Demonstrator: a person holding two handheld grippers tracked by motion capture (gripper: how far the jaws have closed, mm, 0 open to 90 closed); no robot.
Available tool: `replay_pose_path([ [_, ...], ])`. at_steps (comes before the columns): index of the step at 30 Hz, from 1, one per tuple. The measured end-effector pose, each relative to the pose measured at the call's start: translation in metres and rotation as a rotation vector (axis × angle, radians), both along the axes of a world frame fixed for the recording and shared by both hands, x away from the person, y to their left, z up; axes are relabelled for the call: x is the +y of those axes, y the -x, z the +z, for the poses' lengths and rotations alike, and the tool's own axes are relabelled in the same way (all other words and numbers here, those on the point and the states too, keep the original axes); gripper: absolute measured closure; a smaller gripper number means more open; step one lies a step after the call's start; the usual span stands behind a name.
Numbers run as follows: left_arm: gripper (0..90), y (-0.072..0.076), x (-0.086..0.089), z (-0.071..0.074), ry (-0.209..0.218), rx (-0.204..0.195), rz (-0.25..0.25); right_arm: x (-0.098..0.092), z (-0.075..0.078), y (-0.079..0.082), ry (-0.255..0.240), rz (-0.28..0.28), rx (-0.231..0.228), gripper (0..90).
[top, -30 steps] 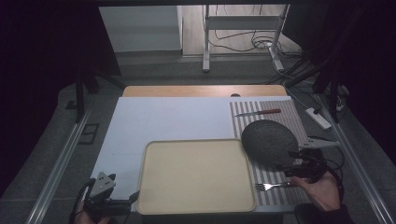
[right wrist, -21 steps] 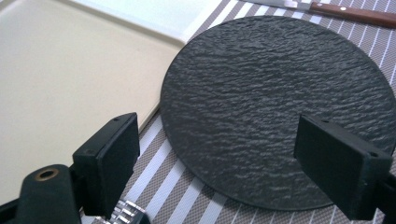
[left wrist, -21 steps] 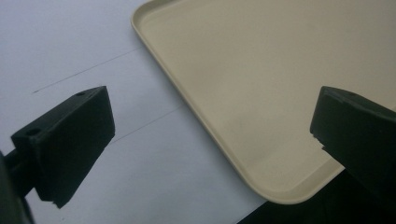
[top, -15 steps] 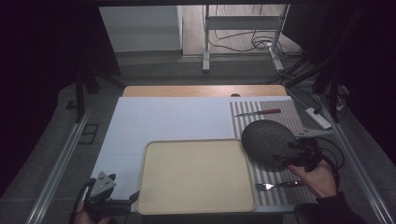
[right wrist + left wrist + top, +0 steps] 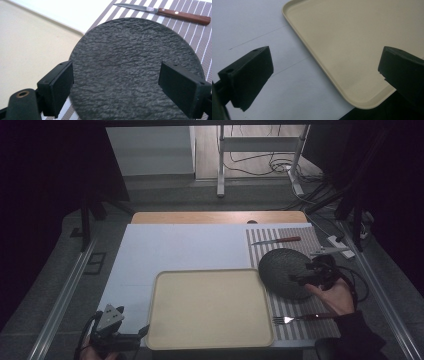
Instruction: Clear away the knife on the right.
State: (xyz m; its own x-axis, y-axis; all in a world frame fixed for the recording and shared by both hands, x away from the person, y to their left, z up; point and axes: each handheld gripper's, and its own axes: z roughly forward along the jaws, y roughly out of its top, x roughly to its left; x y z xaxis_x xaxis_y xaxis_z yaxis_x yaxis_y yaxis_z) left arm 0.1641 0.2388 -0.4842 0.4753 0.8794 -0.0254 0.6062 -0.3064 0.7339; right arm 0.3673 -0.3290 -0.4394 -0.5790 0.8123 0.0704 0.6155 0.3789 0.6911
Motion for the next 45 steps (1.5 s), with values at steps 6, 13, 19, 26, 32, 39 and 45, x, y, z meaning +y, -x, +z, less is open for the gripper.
replay_pose_path([
  [6, 0.0, 0.0, 0.0, 0.0, -0.003, 0.005, -0.007, 0.0, -0.001, -0.018, 0.009, -0.009, 0.008, 12.9],
  [13, 0.0, -0.001, -0.001, 0.0, -0.003, 0.005, -0.014, 0.001, -0.001, -0.041, 0.003, -0.011, 0.017, 12.9],
  [19, 0.0, -0.001, 0.0, 0.0, 0.006, 0.008, -0.013, 0.004, 0.0, -0.059, 0.007, -0.019, 0.012, 13.2],
  [26, 0.0, -0.001, 0.001, 0.0, 0.011, 0.01, -0.008, 0.006, -0.003, -0.083, 0.001, -0.035, 0.025, 13.2],
  [32, 0.0, -0.001, 0.002, 0.0, 0.017, 0.012, -0.004, 0.006, -0.006, -0.103, 0.007, -0.047, 0.031, 13.3],
  [39, 0.0, -0.002, 0.001, 0.0, 0.01, 0.013, -0.008, 0.002, -0.01, -0.127, 0.027, -0.082, 0.044, 13.5],
  [45, 0.0, -0.002, 0.001, -0.001, 0.01, 0.015, -0.006, -0.003, -0.015, -0.144, 0.033, -0.104, 0.057, 13.4],
])
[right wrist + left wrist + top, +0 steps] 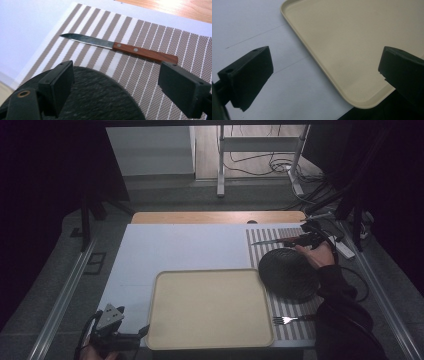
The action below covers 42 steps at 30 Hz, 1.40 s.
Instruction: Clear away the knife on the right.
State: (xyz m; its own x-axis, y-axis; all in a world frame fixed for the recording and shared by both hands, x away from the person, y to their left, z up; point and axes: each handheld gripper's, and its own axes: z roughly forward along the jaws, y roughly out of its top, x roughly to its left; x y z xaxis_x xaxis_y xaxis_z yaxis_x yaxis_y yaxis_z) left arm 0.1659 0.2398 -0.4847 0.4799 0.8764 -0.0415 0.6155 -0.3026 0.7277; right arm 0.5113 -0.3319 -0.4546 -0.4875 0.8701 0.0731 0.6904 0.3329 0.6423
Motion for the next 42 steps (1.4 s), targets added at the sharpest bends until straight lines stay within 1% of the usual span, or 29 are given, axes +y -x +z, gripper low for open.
replay_pose_path([
  [1, 0.0, 0.0, 0.0, 0.0, -0.001, 0.0, 0.0, 0.0, -0.003, -0.006, 0.006, -0.002, 0.007, 14.0],
  [3, 0.0, 0.0, 0.0, 0.0, -0.001, 0.001, -0.001, -0.001, -0.005, -0.012, 0.021, -0.004, 0.02, 16.4],
  [5, 0.0, 0.0, 0.0, 0.0, -0.002, 0.001, -0.001, -0.001, -0.006, -0.015, 0.021, -0.01, 0.024, 17.6],
  [8, 0.0, 0.0, -0.001, 0.0, -0.004, 0.002, -0.001, -0.005, -0.009, -0.025, 0.02, -0.031, 0.042, 27.4],
  [9, 0.0, 0.0, -0.001, 0.0, -0.004, 0.002, -0.001, -0.005, -0.009, -0.025, 0.02, -0.031, 0.042, 27.4],
  [11, 0.0, 0.0, -0.001, 0.0, -0.006, 0.003, -0.001, -0.006, -0.01, -0.03, 0.029, -0.032, 0.052, 32.7],
  [12, 0.0, 0.0, -0.001, 0.0, -0.008, 0.003, -0.002, -0.008, -0.011, -0.034, 0.039, -0.032, 0.053, 41.5],
  [13, 0.0, 0.0, -0.001, 0.0, -0.008, 0.003, -0.002, -0.009, -0.011, -0.036, 0.044, -0.034, 0.046, 44.2],
  [14, 0.0, -0.001, -0.001, 0.0, -0.009, 0.004, -0.002, -0.009, -0.011, -0.036, 0.044, -0.034, 0.046, 44.2],
  [15, 0.0, -0.001, -0.001, 0.0, -0.01, 0.004, -0.002, -0.01, -0.012, -0.04, 0.06, -0.031, 0.044, 54.6],
  [16, 0.0, -0.001, -0.001, 0.0, -0.01, 0.004, -0.003, -0.011, -0.013, -0.042, 0.066, -0.034, 0.038, 59.1],
  [17, 0.0, -0.001, -0.001, 0.0, -0.011, 0.005, -0.004, -0.011, -0.013, -0.043, 0.076, -0.031, 0.036, 65.7],
  [18, 0.0, -0.001, -0.001, 0.0, -0.011, 0.005, -0.004, -0.011, -0.013, -0.044, 0.087, -0.029, 0.031, 68.5],
  [20, 0.0, -0.001, -0.001, 0.0, -0.012, 0.006, -0.005, -0.011, -0.014, -0.048, 0.099, -0.04, 0.034, 78.0],
  [21, 0.0, -0.001, -0.002, 0.0, -0.013, 0.006, -0.006, -0.011, -0.014, -0.048, 0.099, -0.04, 0.034, 78.0],
  [23, 0.0, -0.001, -0.002, 0.0, -0.015, 0.007, -0.007, -0.011, -0.017, -0.055, 0.097, -0.067, 0.037, 89.5],
  [25, 0.0, -0.001, -0.002, 0.0, -0.016, 0.006, -0.008, -0.011, -0.018, -0.057, 0.1, -0.073, 0.032, 89.6],
  [27, 0.0, -0.001, -0.002, 0.0, -0.018, 0.006, -0.008, -0.01, -0.021, -0.065, 0.12, -0.097, 0.029, 89.8],
  [29, 0.0, -0.001, -0.002, 0.0, -0.017, 0.006, -0.008, -0.011, -0.023, -0.069, 0.124, -0.109, 0.027, 89.7],
  [31, 0.0, -0.001, -0.002, 0.0, -0.017, 0.006, -0.008, -0.011, -0.028, -0.074, 0.139, -0.126, 0.031, 89.8],
  [32, 0.0, -0.001, -0.002, 0.0, -0.017, 0.006, -0.008, -0.011, -0.028, -0.074, 0.139, -0.126, 0.031, 89.8],
  [33, 0.0, -0.001, -0.002, 0.0, -0.019, 0.006, -0.008, -0.012, -0.034, -0.078, 0.15, -0.139, 0.034, 89.7],
  [38, 0.0, 0.0, -0.002, 0.0, -0.02, 0.005, -0.007, -0.014, -0.04, -0.08, 0.165, -0.148, 0.053, 89.7],
  [40, 0.0, 0.0, -0.002, 0.0, -0.02, 0.004, -0.007, -0.015, -0.042, -0.076, 0.182, -0.14, 0.068, 89.6],
  [42, 0.0, 0.0, -0.003, 0.0, -0.024, 0.004, -0.01, -0.015, -0.041, -0.074, 0.182, -0.136, 0.074, 89.6],
])
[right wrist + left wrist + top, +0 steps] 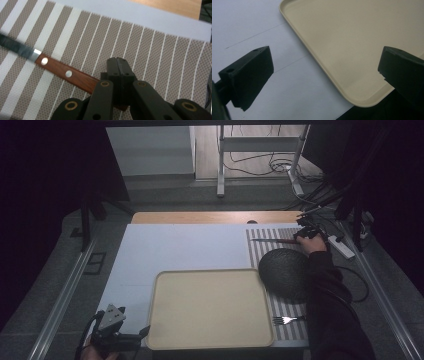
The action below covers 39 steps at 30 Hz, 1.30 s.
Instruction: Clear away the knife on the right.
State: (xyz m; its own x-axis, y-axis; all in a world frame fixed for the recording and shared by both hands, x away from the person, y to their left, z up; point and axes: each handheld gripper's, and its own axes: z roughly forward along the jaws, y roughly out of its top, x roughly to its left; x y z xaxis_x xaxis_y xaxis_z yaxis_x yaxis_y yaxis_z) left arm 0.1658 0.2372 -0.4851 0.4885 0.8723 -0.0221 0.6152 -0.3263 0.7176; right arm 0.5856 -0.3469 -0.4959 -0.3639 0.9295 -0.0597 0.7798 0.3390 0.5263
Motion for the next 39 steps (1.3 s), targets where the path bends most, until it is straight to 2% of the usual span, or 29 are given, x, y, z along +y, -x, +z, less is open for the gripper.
replay_pose_path([
  [6, 0.0, 0.0, -0.001, 0.0, -0.008, -0.001, -0.002, -0.002, 0.001, 0.013, 0.001, 0.024, 0.031, 89.5],
  [10, 0.0, 0.0, -0.002, 0.0, -0.015, -0.001, -0.005, -0.005, 0.002, 0.024, -0.023, 0.044, 0.061, 89.3],
  [17, 0.1, 0.0, -0.003, 0.0, -0.025, -0.002, -0.008, -0.002, 0.002, 0.039, -0.024, 0.063, 0.076, 89.5],
  [20, 0.1, 0.0, -0.003, 0.0, -0.029, -0.004, -0.011, -0.002, 0.002, 0.04, -0.012, 0.07, 0.07, 89.5],
  [26, 0.1, 0.0, -0.004, 0.0, -0.03, -0.004, -0.012, -0.003, 0.004, 0.039, -0.032, 0.069, 0.046, 88.8],
  [28, 0.1, 0.0, -0.004, 0.0, -0.032, -0.005, -0.012, -0.004, 0.008, 0.039, -0.042, 0.065, 0.024, 85.8],
  [30, 0.1, 0.0, -0.004, 0.0, -0.032, -0.005, -0.013, -0.003, 0.012, 0.039, -0.056, 0.061, -0.002, 78.9],
  [32, 0.1, 0.0, -0.004, 0.0, -0.033, -0.005, -0.013, -0.002, 0.014, 0.039, -0.06, 0.057, -0.007, 76.9],
  [34, 0.1, 0.0, -0.004, 0.0, -0.034, -0.005, -0.014, 0.001, 0.017, 0.039, -0.07, 0.063, -0.01, 70.2],
  [35, 0.1, 0.0, -0.004, 0.0, -0.035, -0.005, -0.014, 0.005, 0.019, 0.039, -0.06, 0.066, -0.017, 63.3],
  [37, 0.1, 0.0, -0.004, 0.0, -0.035, -0.004, -0.014, 0.007, 0.021, 0.039, -0.058, 0.067, -0.02, 60.7],
  [39, 0.1, 0.0, -0.004, 0.0, -0.036, -0.004, -0.014, 0.014, 0.024, 0.038, -0.054, 0.071, -0.027, 53.7],
])
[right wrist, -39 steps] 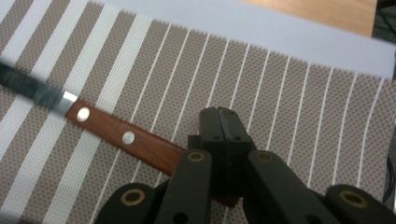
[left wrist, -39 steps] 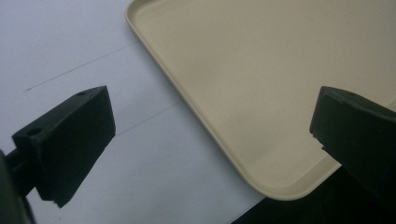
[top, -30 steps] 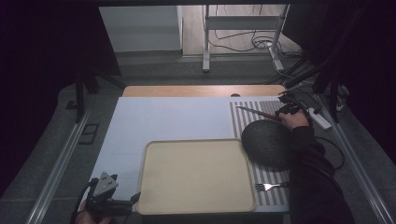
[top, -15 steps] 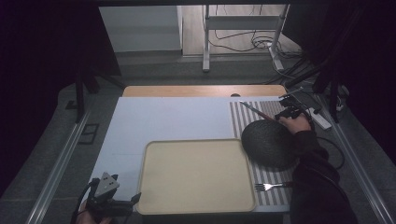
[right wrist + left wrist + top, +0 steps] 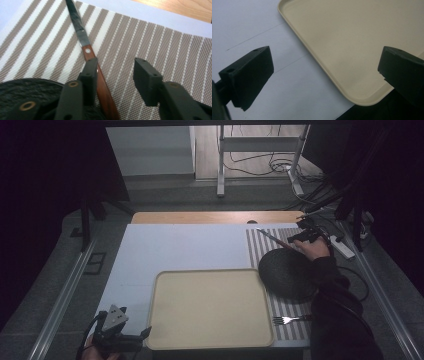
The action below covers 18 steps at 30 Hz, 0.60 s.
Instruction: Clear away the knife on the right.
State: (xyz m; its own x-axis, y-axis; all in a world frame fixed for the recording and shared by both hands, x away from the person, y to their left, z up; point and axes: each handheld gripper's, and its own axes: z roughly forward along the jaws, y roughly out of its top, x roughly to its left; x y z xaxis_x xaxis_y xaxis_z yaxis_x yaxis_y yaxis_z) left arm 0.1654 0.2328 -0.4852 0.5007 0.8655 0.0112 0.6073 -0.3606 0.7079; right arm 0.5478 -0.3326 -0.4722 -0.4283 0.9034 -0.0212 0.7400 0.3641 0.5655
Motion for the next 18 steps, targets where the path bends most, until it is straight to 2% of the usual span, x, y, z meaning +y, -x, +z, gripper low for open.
replay_pose_path([
  [2, 0.2, 0.0, 0.0, 0.0, -0.002, 0.001, -0.001, 0.002, 0.001, 0.0, -0.004, -0.002, 0.0, 51.1],
  [3, 0.1, 0.0, 0.0, 0.0, -0.003, 0.001, -0.002, 0.006, 0.002, -0.001, -0.013, 0.003, 0.0, 44.9],
  [4, 0.1, 0.0, 0.0, 0.0, -0.003, 0.001, -0.002, 0.006, 0.002, -0.001, -0.013, 0.003, 0.0, 44.9],
  [8, 0.1, 0.0, -0.001, 0.0, -0.006, 0.001, -0.002, 0.014, 0.005, -0.004, -0.03, 0.015, 0.002, 31.3],
  [13, 0.2, 0.0, -0.001, 0.0, -0.012, 0.002, -0.003, 0.022, 0.006, -0.004, -0.013, 0.045, -0.009, 25.0],
  [18, 0.3, 0.0, -0.002, 0.0, -0.015, 0.003, -0.004, 0.031, 0.003, -0.009, -0.001, 0.06, 0.012, 19.8],
])
